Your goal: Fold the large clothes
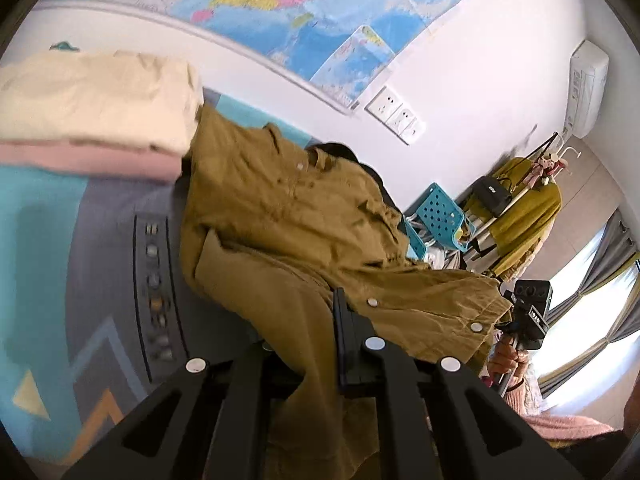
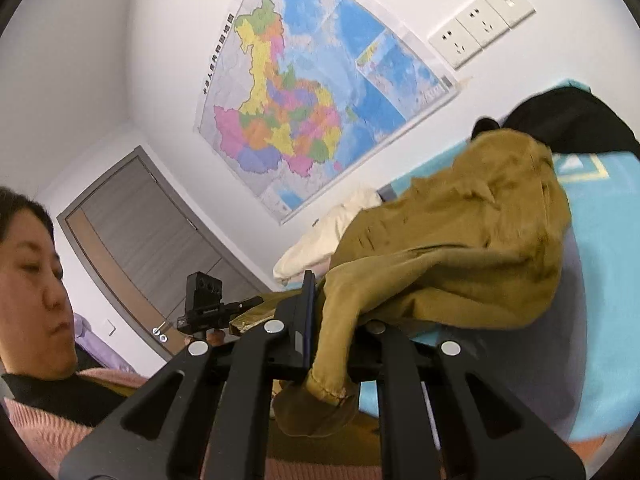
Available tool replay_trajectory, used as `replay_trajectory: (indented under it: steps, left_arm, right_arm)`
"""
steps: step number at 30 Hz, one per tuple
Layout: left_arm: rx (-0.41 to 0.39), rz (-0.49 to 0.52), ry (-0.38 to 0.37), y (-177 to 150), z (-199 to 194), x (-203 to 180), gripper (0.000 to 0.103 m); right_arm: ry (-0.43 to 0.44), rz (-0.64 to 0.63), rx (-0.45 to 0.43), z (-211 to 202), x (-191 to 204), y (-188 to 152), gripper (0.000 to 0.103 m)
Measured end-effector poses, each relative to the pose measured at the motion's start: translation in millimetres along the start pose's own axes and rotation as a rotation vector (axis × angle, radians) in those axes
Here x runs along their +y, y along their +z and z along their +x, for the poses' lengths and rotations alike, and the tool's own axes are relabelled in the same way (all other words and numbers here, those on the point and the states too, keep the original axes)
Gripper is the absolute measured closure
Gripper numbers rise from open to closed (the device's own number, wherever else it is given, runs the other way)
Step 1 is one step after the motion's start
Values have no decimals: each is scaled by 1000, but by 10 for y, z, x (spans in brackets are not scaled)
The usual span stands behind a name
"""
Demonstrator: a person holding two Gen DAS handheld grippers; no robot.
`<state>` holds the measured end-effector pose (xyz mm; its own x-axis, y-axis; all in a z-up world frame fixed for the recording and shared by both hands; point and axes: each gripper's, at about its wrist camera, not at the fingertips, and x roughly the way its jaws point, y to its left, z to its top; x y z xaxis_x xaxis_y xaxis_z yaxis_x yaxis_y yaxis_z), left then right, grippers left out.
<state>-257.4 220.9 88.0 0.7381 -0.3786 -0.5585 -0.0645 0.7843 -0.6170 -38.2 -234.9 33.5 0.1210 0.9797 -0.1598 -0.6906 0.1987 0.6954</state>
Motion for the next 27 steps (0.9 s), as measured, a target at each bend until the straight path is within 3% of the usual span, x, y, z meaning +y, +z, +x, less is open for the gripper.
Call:
replay_trajectory:
  steps: [12,27]
  left_arm:
    - [0,14,33,820,79,-68,92]
    - [27,85,159,1609,459,-121,92]
  right_arm:
    - [-17,-56,-24,338,-77,831,93]
    - [-91,-36,-14,792,-428,1542,93]
